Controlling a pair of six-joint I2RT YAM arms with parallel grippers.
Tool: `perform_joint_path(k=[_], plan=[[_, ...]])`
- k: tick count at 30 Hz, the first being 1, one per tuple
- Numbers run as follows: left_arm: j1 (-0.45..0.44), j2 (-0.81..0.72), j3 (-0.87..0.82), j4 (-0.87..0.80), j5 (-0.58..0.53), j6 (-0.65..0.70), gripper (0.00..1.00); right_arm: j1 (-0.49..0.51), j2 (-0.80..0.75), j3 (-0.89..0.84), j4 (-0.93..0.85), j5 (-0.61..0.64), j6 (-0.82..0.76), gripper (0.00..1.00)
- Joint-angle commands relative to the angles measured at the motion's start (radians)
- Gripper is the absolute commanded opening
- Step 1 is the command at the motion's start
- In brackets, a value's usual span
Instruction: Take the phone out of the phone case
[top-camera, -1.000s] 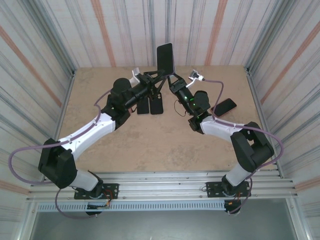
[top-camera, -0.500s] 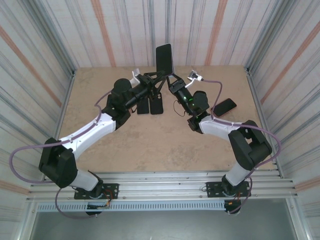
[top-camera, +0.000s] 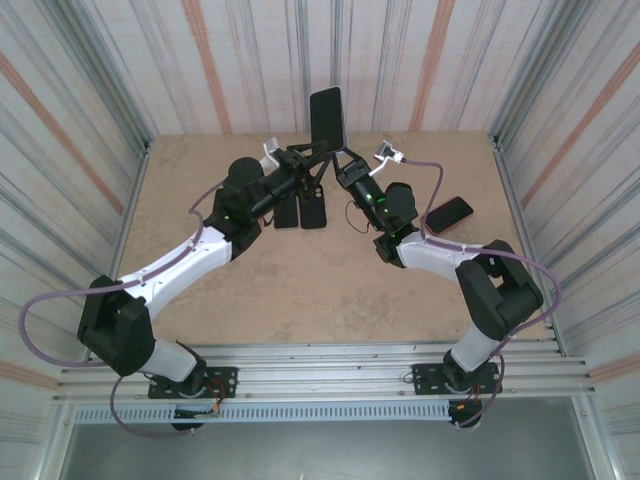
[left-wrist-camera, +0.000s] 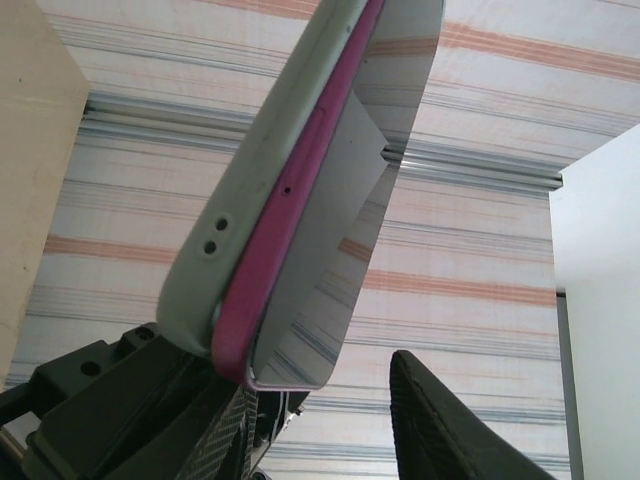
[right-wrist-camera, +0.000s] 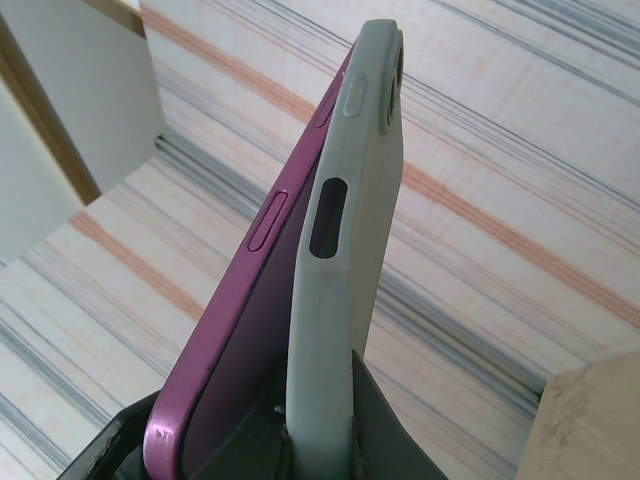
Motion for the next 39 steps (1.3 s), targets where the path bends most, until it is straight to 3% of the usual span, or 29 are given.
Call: perform_joint_path(k=[1,18,27,34,39], plan=[[-0.003,-0.016,-0.023,-0.018,-0.050,0.017,0.40,0.013,-0.027,0.030,0.106,-0.014,0.003,0.00],[-0.021,-0.032,0.035,-0.107,-0.208,0.039,0.39,0.026,-0.014,0.021,0.121,-0.002,-0.007,0.00],[-0.031,0.003,0.085,-0.040,-0.268,0.009,0.38,0.031,0.020,0.031,0.143,0.004,0.010,0.00],[-0.030,0.031,0.120,-0.004,-0.260,-0.004,0.34,0.033,0.043,0.052,0.142,0.011,0.018,0.00],[-0.030,0.039,0.132,0.017,-0.247,-0.006,0.25,0.036,0.060,0.057,0.142,0.038,0.033,0.00]])
